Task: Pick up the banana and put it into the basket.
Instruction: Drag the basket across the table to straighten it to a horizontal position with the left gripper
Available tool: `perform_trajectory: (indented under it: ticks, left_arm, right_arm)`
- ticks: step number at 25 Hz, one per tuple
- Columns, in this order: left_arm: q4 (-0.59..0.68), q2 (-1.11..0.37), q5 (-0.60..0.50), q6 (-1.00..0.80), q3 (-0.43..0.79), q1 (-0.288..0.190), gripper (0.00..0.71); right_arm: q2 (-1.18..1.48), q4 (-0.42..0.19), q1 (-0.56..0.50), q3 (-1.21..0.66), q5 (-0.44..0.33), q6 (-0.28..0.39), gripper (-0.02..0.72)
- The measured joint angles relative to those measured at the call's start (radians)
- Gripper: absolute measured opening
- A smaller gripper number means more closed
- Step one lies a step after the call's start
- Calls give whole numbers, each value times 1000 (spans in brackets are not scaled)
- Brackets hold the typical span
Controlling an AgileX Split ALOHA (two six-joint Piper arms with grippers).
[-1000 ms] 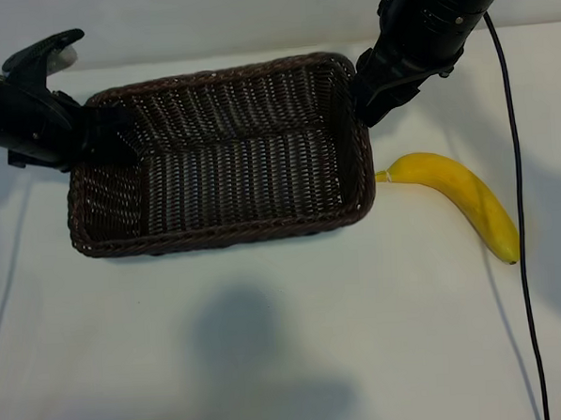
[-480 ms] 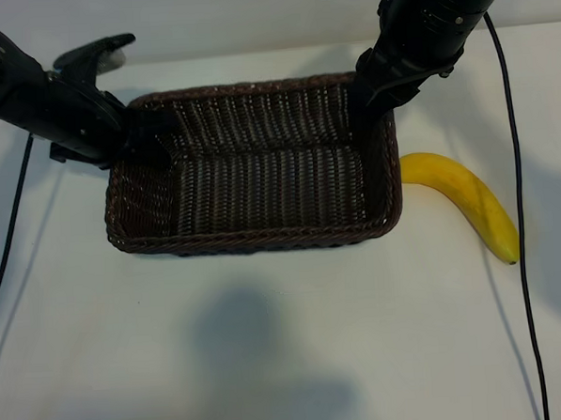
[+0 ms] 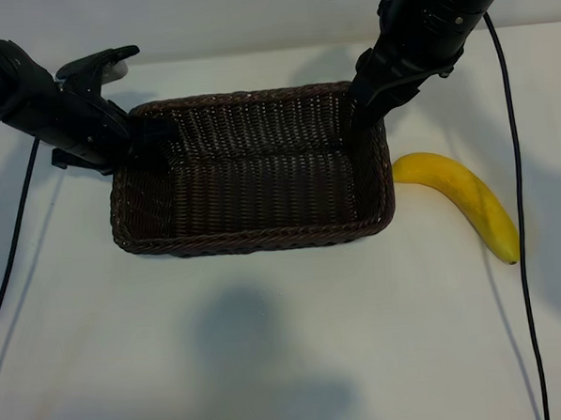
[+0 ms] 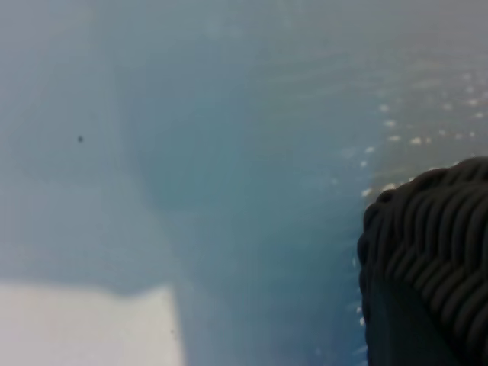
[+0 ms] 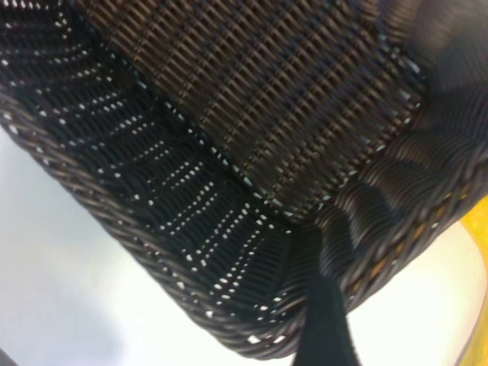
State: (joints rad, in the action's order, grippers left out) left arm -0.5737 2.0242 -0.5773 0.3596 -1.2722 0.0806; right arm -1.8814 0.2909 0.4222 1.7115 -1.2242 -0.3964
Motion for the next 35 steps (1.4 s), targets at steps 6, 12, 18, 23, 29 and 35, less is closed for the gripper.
perform_trajectory:
  ticks: [6,12,18,23,29,35]
  left_arm:
    - [-1,0,6,0,0,1,178]
    - [-1,9,7,3,-1,20,178]
    - [-9,28,-1,2,-6,32,178]
    - [-9,28,0,2,-8,42,178]
    - [-10,29,-2,1,-9,46,195]
    - [-15,15,-25,-1,-9,46,540]
  right_arm:
    - [0,0,0,0,0,0,525]
    - [0,0,0,0,0,0,525]
    - [0,0,0,0,0,0,525]
    - [0,0,0,0,0,0,525]
    - [0,0,0,0,0,0,525]
    - [0,0,0,0,0,4,525]
